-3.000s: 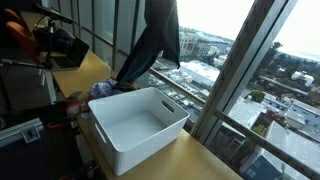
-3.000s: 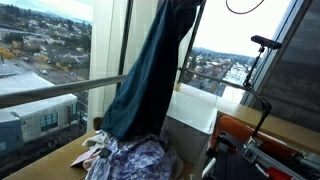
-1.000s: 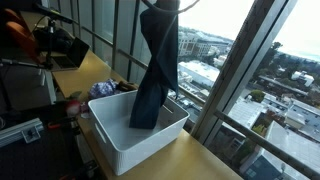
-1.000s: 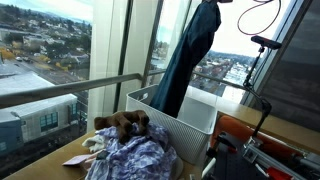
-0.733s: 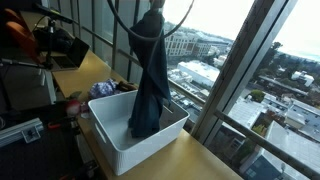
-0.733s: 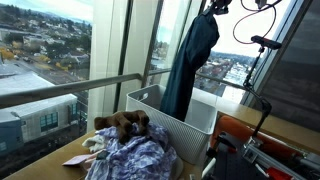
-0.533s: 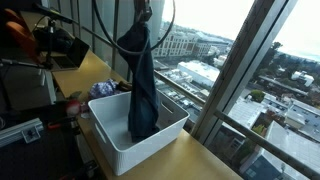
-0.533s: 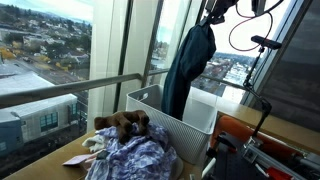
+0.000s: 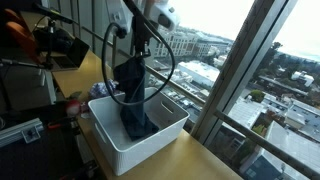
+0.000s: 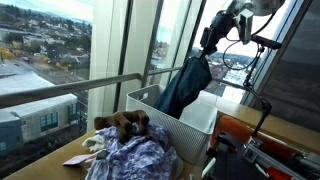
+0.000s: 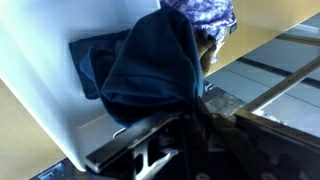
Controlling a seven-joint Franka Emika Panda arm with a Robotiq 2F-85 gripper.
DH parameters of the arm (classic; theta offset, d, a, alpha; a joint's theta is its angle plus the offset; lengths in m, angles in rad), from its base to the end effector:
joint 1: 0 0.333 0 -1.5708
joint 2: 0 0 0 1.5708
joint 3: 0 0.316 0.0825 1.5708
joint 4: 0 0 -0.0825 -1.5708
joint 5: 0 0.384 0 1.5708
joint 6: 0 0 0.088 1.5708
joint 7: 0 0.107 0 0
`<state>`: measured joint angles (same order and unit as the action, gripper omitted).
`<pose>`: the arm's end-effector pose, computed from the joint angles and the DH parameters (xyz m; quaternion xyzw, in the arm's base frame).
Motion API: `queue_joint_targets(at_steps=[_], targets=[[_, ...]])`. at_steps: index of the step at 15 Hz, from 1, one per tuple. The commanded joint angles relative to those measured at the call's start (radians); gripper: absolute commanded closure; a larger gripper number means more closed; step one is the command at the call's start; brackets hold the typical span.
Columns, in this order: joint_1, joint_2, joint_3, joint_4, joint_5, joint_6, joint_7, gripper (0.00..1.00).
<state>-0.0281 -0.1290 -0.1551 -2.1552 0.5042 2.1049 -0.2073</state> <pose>0.5163 -0.0745 0.4674 -0.9669 0.1067 -0.0798 0.2177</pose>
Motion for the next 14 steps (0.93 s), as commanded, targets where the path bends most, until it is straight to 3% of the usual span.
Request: queue_joint_targets(at_steps=[1,3,4,6,14], targets=[[-0.046,0.148,-0.033,0.111,0.070,-0.041,-0.109,0.98],[-0.067,0.205,-0.017,0.159,0.071,-0.057,-0.143,0.98],[-0.072,0.227,-0.005,0.177,0.055,-0.058,-0.152,0.68],[-0.073,0.262,0.016,0.222,0.030,-0.077,-0.163,0.62],[-0.071,0.324,0.079,0.421,-0.034,-0.140,-0.146,0.05]])
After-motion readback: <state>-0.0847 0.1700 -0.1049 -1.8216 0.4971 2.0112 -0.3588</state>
